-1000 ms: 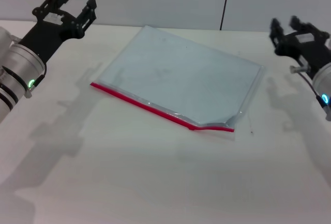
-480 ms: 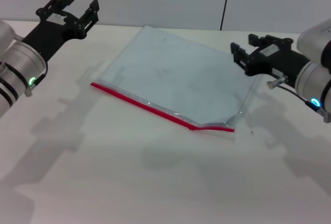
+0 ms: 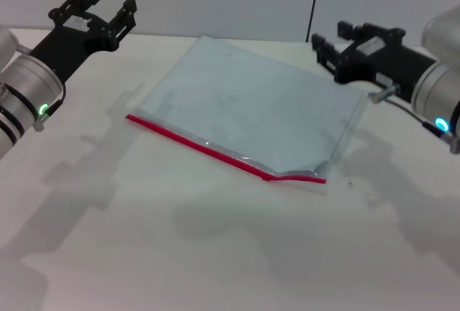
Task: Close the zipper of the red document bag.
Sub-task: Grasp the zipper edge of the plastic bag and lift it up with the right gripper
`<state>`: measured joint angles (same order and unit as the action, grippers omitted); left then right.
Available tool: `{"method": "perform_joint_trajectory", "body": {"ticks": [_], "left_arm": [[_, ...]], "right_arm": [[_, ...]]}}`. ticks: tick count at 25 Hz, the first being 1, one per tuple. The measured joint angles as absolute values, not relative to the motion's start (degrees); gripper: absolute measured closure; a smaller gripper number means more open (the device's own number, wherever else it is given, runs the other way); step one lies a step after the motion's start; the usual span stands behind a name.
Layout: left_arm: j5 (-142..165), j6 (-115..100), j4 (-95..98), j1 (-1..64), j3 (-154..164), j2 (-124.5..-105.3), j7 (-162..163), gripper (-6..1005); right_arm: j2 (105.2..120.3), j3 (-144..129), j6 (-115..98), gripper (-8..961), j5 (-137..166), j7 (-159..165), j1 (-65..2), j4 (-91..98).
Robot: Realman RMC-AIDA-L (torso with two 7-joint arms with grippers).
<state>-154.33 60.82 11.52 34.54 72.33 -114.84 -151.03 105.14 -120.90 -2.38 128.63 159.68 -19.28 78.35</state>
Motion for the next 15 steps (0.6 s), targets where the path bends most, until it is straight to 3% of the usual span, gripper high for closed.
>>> {"method": "perform_joint_trajectory", "body": {"ticks": [3,15], "left_arm": [[-154.33,60.84,11.52,34.78,72.33,-114.88,-150.75,334],[-154.34,61.29,11.52,34.82,71.92,-115.21,-150.32,337]], "right_arm": [[106.01,-118.93,-2.35,509,128.51,160.04,-19.61,77.39],[113.56,-106.59,-1.46,510,128.49,160.11,-19.87,68.77]]}}
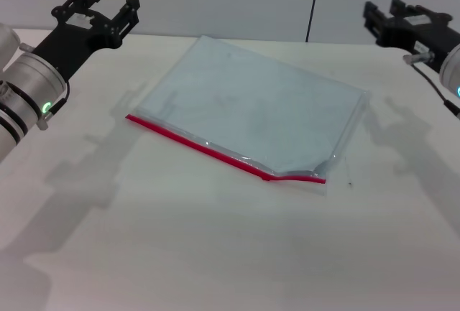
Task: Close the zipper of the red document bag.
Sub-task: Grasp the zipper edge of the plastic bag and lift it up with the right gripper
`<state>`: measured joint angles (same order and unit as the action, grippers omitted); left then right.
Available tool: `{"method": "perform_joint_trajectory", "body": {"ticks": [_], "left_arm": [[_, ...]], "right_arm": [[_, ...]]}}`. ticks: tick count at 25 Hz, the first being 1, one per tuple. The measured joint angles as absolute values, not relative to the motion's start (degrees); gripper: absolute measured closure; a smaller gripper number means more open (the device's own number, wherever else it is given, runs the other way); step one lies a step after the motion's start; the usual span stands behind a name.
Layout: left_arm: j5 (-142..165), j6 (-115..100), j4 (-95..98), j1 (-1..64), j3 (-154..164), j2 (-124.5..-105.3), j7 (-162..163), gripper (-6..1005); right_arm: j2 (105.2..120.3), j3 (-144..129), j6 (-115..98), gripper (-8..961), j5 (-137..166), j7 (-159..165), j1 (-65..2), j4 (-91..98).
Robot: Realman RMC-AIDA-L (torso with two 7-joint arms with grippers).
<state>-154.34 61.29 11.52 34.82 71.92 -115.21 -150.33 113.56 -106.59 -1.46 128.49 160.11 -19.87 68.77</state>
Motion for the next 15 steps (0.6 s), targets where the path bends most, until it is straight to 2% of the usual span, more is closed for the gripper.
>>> {"method": "perform_joint_trajectory", "body": {"ticks": [1,2,6,15], "left_arm": [[-154.34,61.31,11.51,34.83,71.89,-115.24,-150.34,337],[-154.34,61.34,11.52,34.85,71.88,-115.28,-150.35,338],[-154.58,61.38,11.51,34.88,71.85,-115.41,-150.39,339],[-154.94,61.55,11.51,34.81,71.8,-115.49,-150.37,341]], "right_arm": [[114.6,-105.25,-0.28,510,128.49,160.03,-19.9,67.31],[114.96,-104.88,0.77,510,128.49,160.01,-19.98,66.46],[115.55,-104.92,5.38,510,128.49,160.06,-20.29,64.1],[115.49,-109.5,15.91,511,128.45,160.96,-19.39,61.96]]}}
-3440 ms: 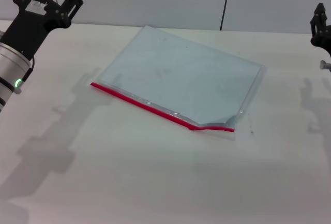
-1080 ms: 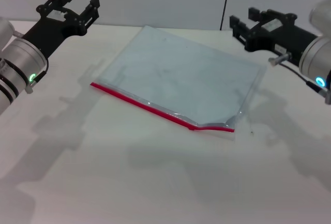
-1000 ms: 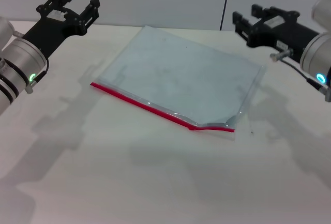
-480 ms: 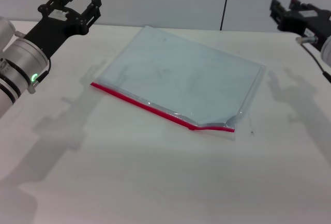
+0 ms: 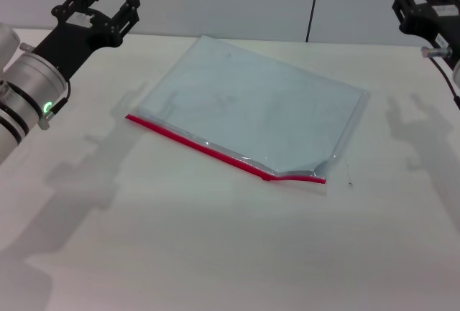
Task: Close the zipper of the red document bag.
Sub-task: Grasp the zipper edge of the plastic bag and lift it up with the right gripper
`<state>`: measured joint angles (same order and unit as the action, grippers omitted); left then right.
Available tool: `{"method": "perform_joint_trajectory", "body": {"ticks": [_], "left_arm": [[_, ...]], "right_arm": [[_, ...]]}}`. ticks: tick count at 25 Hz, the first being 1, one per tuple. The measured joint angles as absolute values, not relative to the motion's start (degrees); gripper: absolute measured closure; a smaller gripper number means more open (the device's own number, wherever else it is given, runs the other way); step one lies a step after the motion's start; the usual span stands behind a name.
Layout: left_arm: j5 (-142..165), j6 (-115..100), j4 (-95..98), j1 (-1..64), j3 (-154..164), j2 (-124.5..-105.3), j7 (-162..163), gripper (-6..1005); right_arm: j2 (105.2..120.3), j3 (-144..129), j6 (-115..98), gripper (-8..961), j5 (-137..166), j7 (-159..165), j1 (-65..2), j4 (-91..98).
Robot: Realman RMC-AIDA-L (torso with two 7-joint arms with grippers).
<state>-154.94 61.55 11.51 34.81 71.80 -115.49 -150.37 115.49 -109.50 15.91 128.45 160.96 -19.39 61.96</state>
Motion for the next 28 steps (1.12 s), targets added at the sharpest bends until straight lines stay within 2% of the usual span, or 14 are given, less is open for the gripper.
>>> {"method": "perform_joint_trajectory", "body": {"ticks": [7,12,19,28], "left_arm": [[-155.06,61.71,11.51,34.76,71.56,-115.49,-150.37,342],[-155.06,61.86,11.51,34.93,71.53,-115.49,-150.37,343],[-155.05,62.54,11.51,35.06,71.07,-115.56,-150.37,345],[-155.03,63.04,11.49,35.18,71.07,-115.67,-150.37,347]], "right_arm": [[115.64,-109.99,18.63,512,126.26,161.37,-17.33,64.58],[115.35,-109.56,18.74,512,121.83,161.37,-21.87,57.66],[115.73,-110.62,26.34,512,120.71,161.37,-28.79,45.85],[115.84,-117.18,41.16,513,120.61,161.36,-29.51,41.18]]}}
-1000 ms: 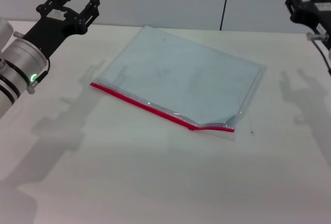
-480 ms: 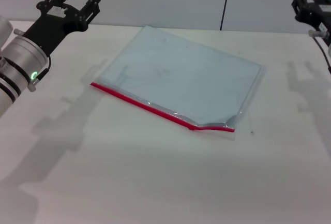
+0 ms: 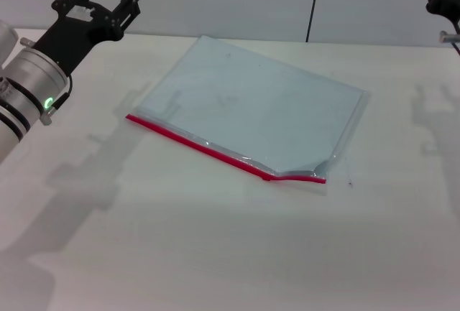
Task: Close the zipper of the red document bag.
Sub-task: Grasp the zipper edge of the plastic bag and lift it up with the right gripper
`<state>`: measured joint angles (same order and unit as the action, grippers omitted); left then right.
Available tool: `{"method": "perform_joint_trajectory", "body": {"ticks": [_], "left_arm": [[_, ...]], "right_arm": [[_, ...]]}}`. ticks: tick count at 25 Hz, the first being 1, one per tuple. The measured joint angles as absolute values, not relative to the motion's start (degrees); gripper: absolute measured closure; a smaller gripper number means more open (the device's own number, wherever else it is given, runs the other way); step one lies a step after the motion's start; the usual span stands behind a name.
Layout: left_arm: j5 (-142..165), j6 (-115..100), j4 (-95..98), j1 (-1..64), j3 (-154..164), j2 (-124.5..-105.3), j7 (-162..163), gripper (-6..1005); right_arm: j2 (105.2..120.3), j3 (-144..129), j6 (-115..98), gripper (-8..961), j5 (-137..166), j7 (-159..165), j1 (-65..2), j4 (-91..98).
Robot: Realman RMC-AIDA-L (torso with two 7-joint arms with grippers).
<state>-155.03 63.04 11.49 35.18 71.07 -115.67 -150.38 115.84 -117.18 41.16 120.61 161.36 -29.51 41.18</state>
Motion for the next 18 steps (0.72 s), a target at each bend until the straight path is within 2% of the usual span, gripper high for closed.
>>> {"method": "perform_joint_trajectory", "body": {"ticks": [7,12,18], "left_arm": [[-155.03,63.04,11.21,35.15,71.1,-115.67,-150.38,348],[-155.03,62.85,11.16,34.92,71.08,-115.67,-150.37,349],[-155.03,62.68,11.16,34.94,71.01,-115.67,-150.37,351]], "right_arm": [[115.75,-125.14,50.09,514,120.6,161.37,-26.16,44.76],[115.06,-129.79,52.73,514,120.98,161.37,-20.9,53.13],[114.09,-134.1,57.16,514,120.64,161.47,-18.53,58.07]]}}
